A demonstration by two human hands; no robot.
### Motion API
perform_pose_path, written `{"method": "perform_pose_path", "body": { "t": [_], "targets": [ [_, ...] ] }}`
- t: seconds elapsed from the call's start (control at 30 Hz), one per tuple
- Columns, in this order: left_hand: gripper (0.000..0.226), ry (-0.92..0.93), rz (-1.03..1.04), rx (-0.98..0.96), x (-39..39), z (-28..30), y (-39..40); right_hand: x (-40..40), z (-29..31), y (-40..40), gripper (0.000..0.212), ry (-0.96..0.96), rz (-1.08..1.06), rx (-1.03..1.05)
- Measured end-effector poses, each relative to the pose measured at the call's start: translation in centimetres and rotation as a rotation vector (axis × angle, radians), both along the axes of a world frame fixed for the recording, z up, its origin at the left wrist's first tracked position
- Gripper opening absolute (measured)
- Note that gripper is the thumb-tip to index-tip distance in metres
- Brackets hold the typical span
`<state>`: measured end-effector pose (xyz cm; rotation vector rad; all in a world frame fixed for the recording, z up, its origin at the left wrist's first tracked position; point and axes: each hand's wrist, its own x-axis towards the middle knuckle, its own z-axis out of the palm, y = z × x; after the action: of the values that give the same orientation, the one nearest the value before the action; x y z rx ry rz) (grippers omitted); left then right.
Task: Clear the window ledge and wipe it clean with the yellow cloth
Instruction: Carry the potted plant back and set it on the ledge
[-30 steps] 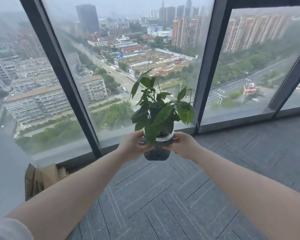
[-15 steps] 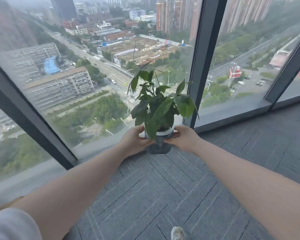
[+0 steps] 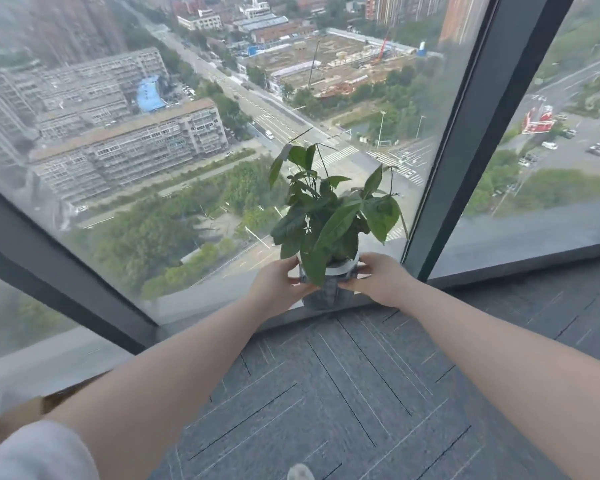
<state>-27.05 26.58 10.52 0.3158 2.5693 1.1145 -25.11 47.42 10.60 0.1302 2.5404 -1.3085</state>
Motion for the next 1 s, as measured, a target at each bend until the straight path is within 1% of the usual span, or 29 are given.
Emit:
{"method": "perform_pose_path", "body": {
  "t": [0.23, 0.3, 0.53, 0.67, 0.87, 1.0],
  "targets": [
    [0.041, -0.029, -0.022, 0.026, -11.1, -3.1, 3.7, -10.2, -2.4, 3.3, 0.045, -0.041, -0.051, 0.012],
    [0.042, -0.042, -0.043, 0.003, -14.4, -4.2, 4.7, -13.2, -3.5, 4.2, 0.047, -0.068, -0.074, 0.007],
    [0.049, -0.092, -0.053, -0.043, -23.6, -9.8, 8.2, -21.8, -9.6, 7.5, 0.045, -0.107, -0.112, -0.037],
    [0.047, -0.085, -0.040, -0.063, -27.3, -15.9, 10.1, -26.0, -16.2, 9.6, 0.046, -0.133, -0.097, -0.030],
    [0.047, -0.101, 0.025, -0.043, -31.0, -28.9, 12.3, -30.7, -29.5, 11.5, 0.044, -0.106, -0.056, -0.033],
    [0.044, -0.125, 0.042, -0.042, -32.2, -38.1, 14.1, -31.9, -38.6, 13.2, 0.040, -0.108, -0.057, -0.030]
  ]
}}
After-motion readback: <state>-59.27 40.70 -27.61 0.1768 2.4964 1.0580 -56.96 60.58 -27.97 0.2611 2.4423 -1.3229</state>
